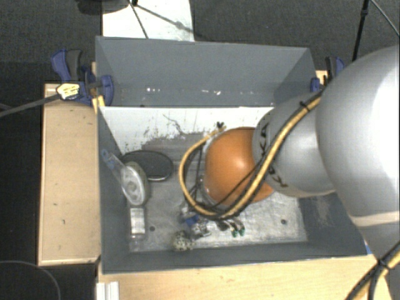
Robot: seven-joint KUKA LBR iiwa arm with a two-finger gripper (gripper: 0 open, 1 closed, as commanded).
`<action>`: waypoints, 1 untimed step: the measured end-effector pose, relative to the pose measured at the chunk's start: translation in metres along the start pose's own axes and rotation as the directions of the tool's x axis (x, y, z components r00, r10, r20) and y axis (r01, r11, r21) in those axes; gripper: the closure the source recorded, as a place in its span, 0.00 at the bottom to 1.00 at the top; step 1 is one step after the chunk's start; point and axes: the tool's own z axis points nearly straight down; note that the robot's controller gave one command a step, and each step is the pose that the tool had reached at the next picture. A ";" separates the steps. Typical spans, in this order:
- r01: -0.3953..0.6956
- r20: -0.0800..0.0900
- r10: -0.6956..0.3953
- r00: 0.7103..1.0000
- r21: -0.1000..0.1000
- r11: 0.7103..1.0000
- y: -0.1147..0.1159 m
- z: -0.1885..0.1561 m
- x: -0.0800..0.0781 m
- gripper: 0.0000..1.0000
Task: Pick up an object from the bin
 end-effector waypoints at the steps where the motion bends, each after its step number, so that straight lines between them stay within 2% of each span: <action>1: 0.269 -0.001 -0.269 0.963 -0.002 0.963 0.007 -0.152 -0.020 1.00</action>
Offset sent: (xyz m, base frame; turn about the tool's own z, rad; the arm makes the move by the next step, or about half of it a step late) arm 0.0128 0.0124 0.1488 -0.2730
